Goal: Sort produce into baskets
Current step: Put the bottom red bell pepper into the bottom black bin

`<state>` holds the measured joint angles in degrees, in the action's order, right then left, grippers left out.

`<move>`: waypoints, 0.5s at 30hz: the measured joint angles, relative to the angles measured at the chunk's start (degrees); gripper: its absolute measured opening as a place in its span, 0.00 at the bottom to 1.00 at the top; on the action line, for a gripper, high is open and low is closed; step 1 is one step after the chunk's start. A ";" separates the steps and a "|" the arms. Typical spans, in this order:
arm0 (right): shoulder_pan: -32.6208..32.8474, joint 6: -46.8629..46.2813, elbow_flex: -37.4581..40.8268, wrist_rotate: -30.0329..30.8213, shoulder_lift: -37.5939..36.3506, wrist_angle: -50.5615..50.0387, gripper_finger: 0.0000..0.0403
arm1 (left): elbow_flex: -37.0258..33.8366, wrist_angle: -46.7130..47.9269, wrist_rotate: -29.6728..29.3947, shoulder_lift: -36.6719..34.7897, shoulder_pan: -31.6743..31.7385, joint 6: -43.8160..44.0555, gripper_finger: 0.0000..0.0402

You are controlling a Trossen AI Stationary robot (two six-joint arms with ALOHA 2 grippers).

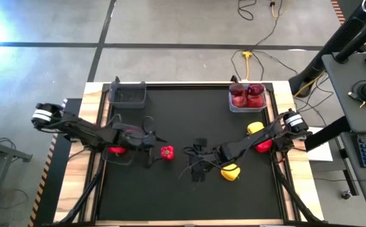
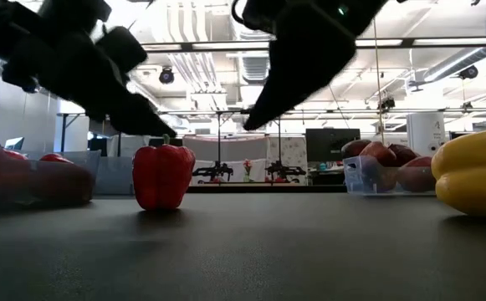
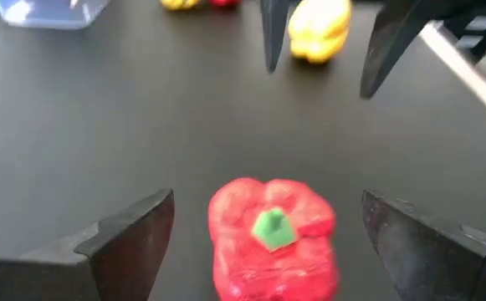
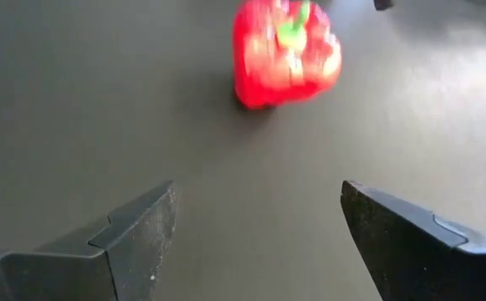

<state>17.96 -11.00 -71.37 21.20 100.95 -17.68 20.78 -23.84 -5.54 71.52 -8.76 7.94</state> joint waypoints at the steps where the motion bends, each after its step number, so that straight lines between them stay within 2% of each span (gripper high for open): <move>1: 0.00 0.03 0.41 0.01 0.00 -0.28 0.81 | 0.47 0.09 -0.33 1.66 -0.04 -0.22 0.91; 10: 0.02 -1.04 2.48 -0.06 -0.02 0.02 0.81 | 6.63 0.11 -0.15 14.90 -0.89 0.37 0.90; 15: 0.02 -1.90 3.08 -0.06 -0.02 -0.28 0.81 | 9.64 3.67 -2.51 18.42 -1.56 2.27 0.83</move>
<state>17.98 -12.91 -68.29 21.15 100.92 -17.96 30.41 -20.17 -8.04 89.93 -10.33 10.21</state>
